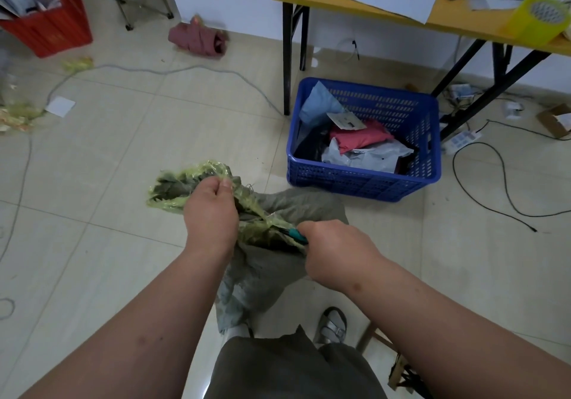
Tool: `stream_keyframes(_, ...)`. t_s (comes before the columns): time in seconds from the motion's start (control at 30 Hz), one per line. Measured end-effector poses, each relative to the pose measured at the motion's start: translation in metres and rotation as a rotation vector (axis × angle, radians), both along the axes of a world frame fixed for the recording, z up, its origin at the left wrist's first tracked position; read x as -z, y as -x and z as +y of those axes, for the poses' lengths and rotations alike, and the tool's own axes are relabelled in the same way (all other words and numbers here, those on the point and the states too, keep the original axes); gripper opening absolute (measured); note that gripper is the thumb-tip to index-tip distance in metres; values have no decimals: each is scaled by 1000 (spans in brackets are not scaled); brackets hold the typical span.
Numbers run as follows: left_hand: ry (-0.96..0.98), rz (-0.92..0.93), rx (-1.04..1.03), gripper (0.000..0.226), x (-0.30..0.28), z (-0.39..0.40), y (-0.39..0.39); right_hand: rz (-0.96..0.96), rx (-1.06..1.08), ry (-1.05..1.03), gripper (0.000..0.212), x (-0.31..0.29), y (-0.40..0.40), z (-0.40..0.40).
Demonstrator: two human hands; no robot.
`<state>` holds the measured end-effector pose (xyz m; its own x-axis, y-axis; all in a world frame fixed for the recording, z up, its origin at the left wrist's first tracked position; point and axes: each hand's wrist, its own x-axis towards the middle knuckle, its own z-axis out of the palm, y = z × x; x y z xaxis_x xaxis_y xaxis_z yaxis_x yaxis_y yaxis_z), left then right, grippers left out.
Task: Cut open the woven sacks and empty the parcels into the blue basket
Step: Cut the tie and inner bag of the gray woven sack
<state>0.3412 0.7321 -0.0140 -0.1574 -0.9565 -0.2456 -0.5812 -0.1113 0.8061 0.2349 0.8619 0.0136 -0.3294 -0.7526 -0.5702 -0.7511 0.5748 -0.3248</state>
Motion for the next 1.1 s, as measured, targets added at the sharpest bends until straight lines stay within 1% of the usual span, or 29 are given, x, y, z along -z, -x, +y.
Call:
stream_keyframes(0.1,50,10,50,37,-5,-3,0,32,7,3,24,-4,11,-2)
stream_keyframes(0.13,56,21,66,37,-6,-4,-1,-20,48,12,24,-7,16,-2)
stream_keyframes(0.17,53,31,85,38,-6,-6,-2,-131,138,31,25,-12,22,-2)
stream_keyframes(0.23,39,38,110,39,-7,-10,-4,-476,429,126,25,-27,32,-1)
stream_keyframes(0.27,34,38,113,39,-8,-11,-4,-589,543,183,25,-34,34,-1)
stream_keyframes(0.3,26,40,111,38,-8,-12,-5,-615,576,242,24,-38,35,-3)
stream_keyframes(0.33,15,46,110,37,-9,-12,-5,-514,500,278,22,-38,35,-6)
stream_keyframes(0.37,8,53,113,36,-10,-12,-4,-343,359,265,22,-37,34,-10)
stream_keyframes(0.43,12,60,134,35,-12,-10,-2,-9,52,147,30,-34,25,-19)
stream_keyframes(0.47,21,61,148,36,-12,-9,-1,74,-44,98,33,-31,19,-23)
stream_keyframes(0.5,36,60,166,36,-12,-7,1,104,-104,63,35,-26,15,-27)
stream_keyframes(0.57,70,53,189,35,-12,-3,3,104,-151,23,35,-18,7,-30)
stream_keyframes(0.63,78,63,157,34,-12,-4,3,115,-147,41,33,-11,6,-28)
stream_keyframes(0.7,48,93,79,34,-10,-8,1,128,-135,57,28,-5,7,-21)
stream_keyframes(0.77,18,118,23,32,-9,-7,1,103,-107,44,26,0,7,-11)
stream_keyframes(0.83,11,134,4,30,-8,-2,2,88,-82,8,27,7,11,-2)
stream_keyframes(0.9,8,160,-7,32,-8,-2,0,98,-53,-23,27,11,18,9)
stream_keyframes(1.0,-6,177,4,35,-8,-3,0,111,-19,9,27,15,28,14)
stream_keyframes(1.07,-21,170,-36,31,-7,-5,-1,131,-18,3,25,20,34,20)
stream_keyframes(1.1,-32,169,-94,28,-7,-10,-3,154,-47,-46,25,23,38,26)
